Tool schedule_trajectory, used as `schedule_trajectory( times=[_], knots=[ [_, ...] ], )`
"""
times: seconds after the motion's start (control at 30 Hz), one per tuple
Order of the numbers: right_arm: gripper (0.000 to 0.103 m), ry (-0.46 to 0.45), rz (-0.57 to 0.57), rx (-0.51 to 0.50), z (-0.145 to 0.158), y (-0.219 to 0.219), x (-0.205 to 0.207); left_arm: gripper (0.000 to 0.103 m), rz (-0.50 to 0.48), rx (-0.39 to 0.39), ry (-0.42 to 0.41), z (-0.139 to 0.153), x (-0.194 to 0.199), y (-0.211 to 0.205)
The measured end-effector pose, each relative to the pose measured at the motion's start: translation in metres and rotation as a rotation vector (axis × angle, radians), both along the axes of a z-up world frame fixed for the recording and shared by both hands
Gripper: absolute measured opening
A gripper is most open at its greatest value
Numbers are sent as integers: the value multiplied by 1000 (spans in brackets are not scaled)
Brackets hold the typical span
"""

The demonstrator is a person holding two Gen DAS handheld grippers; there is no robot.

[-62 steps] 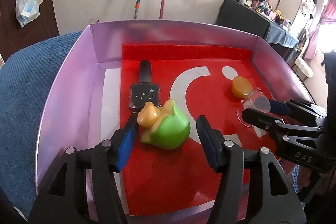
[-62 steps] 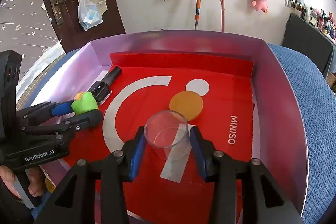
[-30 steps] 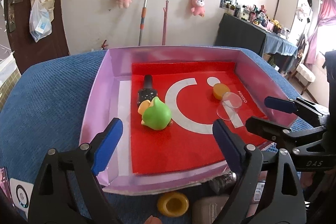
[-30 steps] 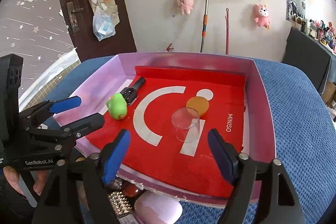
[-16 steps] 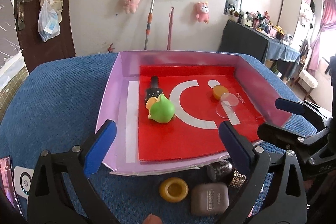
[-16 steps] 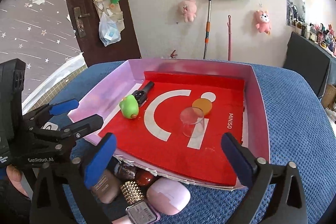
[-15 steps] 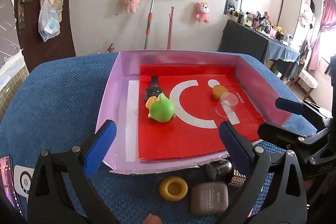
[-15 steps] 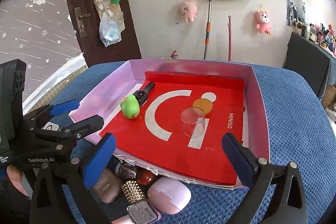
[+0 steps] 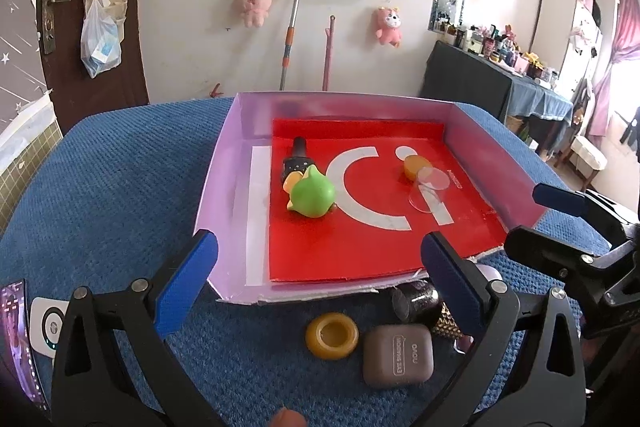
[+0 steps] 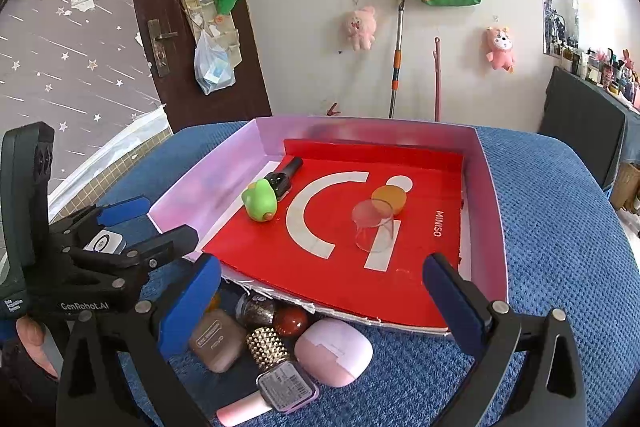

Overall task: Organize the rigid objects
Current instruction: 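Withdraw both open tools from the box toward the cosmetics beside it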

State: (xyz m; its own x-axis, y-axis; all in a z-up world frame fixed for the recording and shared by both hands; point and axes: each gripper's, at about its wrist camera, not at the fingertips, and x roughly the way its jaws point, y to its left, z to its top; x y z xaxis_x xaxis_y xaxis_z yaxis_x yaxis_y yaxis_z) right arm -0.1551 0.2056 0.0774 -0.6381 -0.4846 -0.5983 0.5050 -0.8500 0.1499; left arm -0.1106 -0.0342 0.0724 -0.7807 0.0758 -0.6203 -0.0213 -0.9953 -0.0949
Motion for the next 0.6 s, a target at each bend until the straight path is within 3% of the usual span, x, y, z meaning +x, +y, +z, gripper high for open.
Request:
schedule_trajectory(
  times=[0.6],
  knots=[
    [103,5,-14,-14,-10,11,37,103,-7,-7,-17,-9,29,11]
  ],
)
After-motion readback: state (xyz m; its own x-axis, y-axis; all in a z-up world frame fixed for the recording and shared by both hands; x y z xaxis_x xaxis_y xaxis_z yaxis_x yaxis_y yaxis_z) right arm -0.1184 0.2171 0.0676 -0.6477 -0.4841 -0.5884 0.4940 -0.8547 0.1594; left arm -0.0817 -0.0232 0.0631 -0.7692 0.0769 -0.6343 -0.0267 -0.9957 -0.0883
